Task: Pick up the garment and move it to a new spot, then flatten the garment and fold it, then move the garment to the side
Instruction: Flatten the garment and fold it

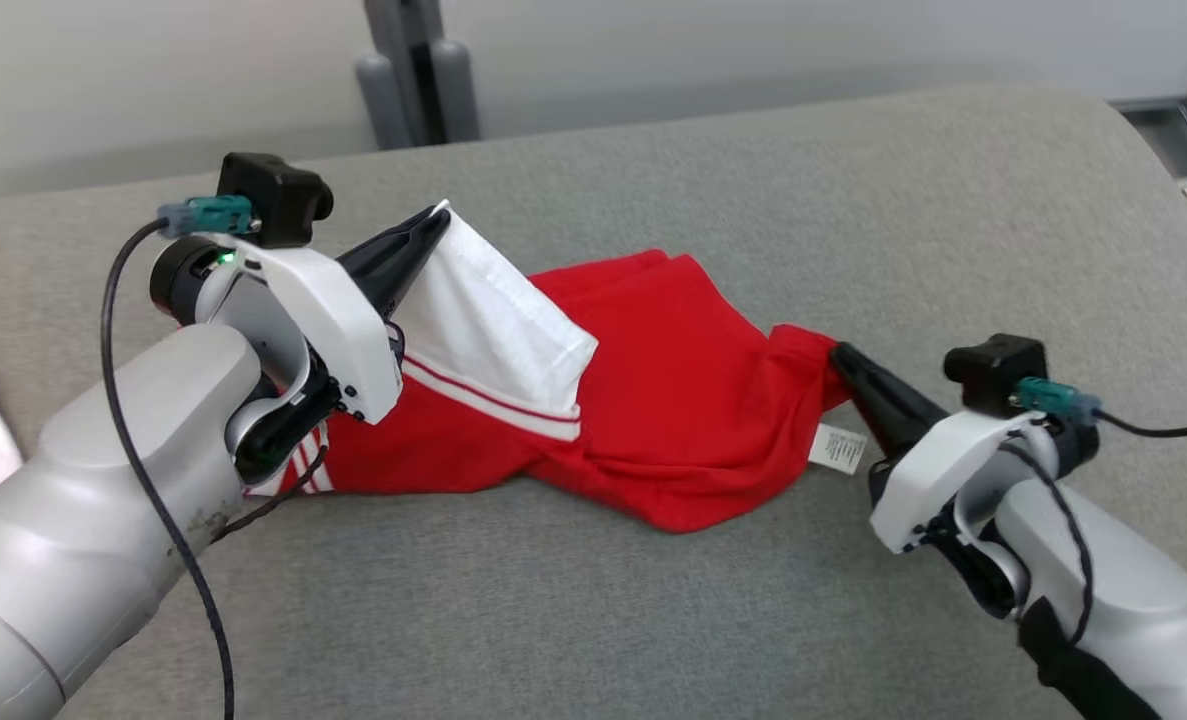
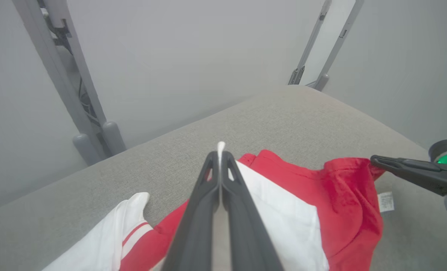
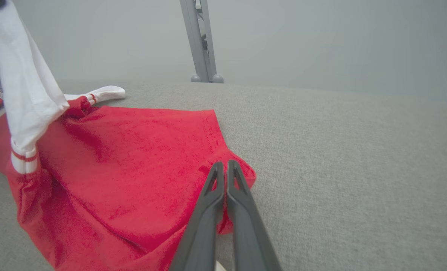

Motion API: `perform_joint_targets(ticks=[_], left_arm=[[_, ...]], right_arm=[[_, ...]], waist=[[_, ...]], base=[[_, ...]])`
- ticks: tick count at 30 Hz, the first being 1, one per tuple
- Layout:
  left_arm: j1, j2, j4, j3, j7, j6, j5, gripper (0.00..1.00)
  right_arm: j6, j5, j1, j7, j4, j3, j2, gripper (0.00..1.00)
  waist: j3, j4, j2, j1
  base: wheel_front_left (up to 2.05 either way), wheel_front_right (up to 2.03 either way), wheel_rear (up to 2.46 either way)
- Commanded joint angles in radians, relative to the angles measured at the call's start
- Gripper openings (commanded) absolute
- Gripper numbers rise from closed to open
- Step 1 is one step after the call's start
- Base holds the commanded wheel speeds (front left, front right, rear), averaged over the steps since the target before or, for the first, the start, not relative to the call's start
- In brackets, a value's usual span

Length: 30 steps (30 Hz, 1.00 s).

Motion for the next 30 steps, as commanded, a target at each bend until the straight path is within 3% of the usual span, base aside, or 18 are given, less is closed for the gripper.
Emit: perform_joint_targets(ticks=[1,11,16,21,30], left_arm=[[0.014,0.007,-0.006,0.006,-0.026,-0.001,-0.008,0.0],[0.05,0.047,-0.055,0.105,-0.145,-0.001,-0.024,0.0],[0.084,0.044,-0.106,0.314,-0.145,-0.001,0.065,0.0],[0.141,0.025,-0.139,0.504,-0.145,-0.001,0.169,0.0],[0.186,-0.036,-0.132,0.68,-0.145,-0.001,0.313,0.0]], right_arm=[[0.0,0.012,0.012,-0.001,-0.006,-0.01,-0.016,0.0],[0.0,0.101,-0.018,-0.001,-0.029,-0.043,-0.103,0.0],[0.0,0.179,-0.072,0.002,0.009,-0.107,-0.132,0.0],[0.0,0.217,-0.146,0.017,0.059,-0.149,-0.107,0.0],[0.0,0.204,-0.27,0.034,0.077,-0.116,-0.101,0.0]], waist=[[-0.056,0.051,-0.0001,0.0],[-0.193,0.141,-0.0001,0.0],[-0.229,0.169,-0.0001,0.0],[-0.261,0.177,-0.0001,0.0],[-0.293,0.174,-0.0001,0.0]], base=[[0.0,0.0,0.0],[0.0,0.0,0.0],[0.0,0.0,0.0],[0.0,0.0,0.0],[0.0,0.0,0.0]])
